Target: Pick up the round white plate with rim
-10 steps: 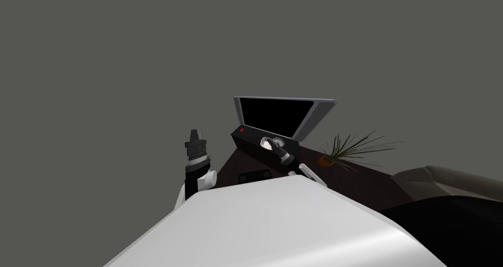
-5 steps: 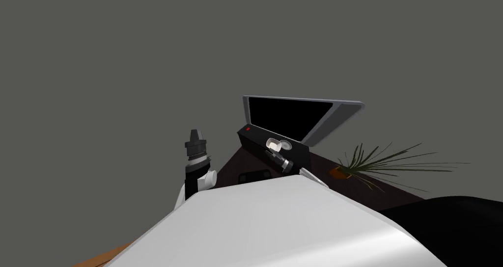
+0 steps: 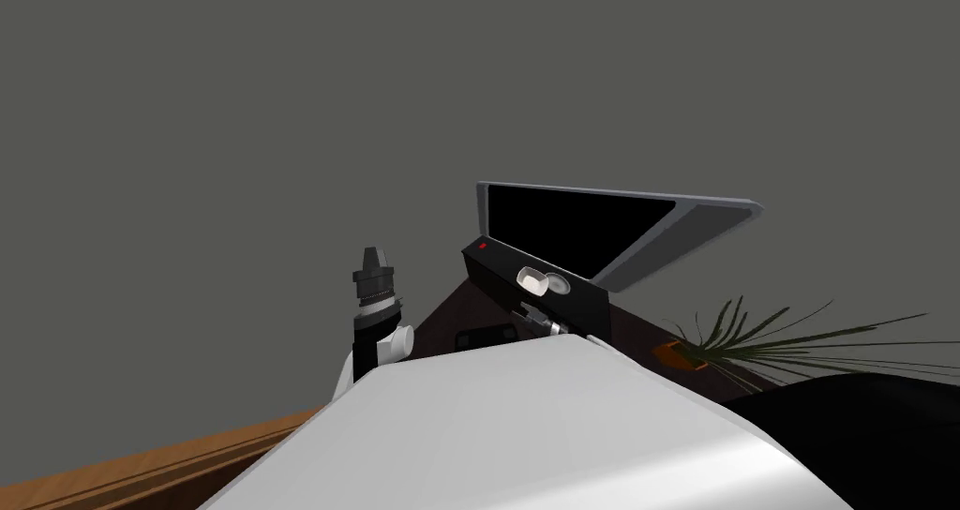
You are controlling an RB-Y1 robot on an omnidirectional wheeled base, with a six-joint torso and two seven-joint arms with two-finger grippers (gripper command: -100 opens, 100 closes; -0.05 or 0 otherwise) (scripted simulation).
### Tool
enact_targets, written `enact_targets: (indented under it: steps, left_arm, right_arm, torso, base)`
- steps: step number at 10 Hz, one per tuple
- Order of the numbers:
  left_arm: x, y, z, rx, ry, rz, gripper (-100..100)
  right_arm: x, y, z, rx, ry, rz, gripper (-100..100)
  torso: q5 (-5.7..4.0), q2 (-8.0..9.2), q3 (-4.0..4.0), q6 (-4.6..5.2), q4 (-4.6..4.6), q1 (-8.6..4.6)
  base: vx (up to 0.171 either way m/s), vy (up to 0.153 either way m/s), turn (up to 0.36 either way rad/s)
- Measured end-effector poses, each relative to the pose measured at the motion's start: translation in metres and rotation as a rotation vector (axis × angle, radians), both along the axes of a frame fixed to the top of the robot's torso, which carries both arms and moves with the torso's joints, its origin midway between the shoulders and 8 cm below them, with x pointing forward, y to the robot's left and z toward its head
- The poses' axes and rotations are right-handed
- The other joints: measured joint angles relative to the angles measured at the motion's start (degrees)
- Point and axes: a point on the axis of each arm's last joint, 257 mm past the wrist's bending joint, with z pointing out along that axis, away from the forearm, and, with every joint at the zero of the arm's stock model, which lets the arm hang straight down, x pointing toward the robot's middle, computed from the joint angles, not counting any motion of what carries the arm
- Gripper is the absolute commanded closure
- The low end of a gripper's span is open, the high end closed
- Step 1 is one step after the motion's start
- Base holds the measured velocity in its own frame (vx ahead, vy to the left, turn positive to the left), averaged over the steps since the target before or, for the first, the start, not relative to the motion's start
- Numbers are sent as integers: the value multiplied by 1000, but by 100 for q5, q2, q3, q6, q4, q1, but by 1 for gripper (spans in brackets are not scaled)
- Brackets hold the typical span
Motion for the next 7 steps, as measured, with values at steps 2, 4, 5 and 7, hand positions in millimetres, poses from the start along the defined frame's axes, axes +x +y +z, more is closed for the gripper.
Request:
enact_targets:
  steps: [2,4,5,7]
  left_arm:
    - [0,0,0,0,0,0,0]
    - [0,0,0,0,0,0,0]
    - [0,0,0,0,0,0,0]
    - [0,0,0,0,0,0,0]
  right_arm:
    - [-20,-6,-34,-96,49,48,-100]
    - [-46,-26,-62,-180,95,87,-100]
    - [-68,-42,-76,-239,123,125,-100]
    - [-84,-59,-91,-295,157,146,-100]
  torso:
    - [0,-2,-1,1,0,0]
    - [-1,-1,-1,1,0,-4]
    - [0,-8,-4,0,-1,-8]
    - [-2,1,0,7,0,-6]
  base:
    - [26,12,159]
    - [39,4,312]
    - [41,-13,100]
    - [19,-1,60]
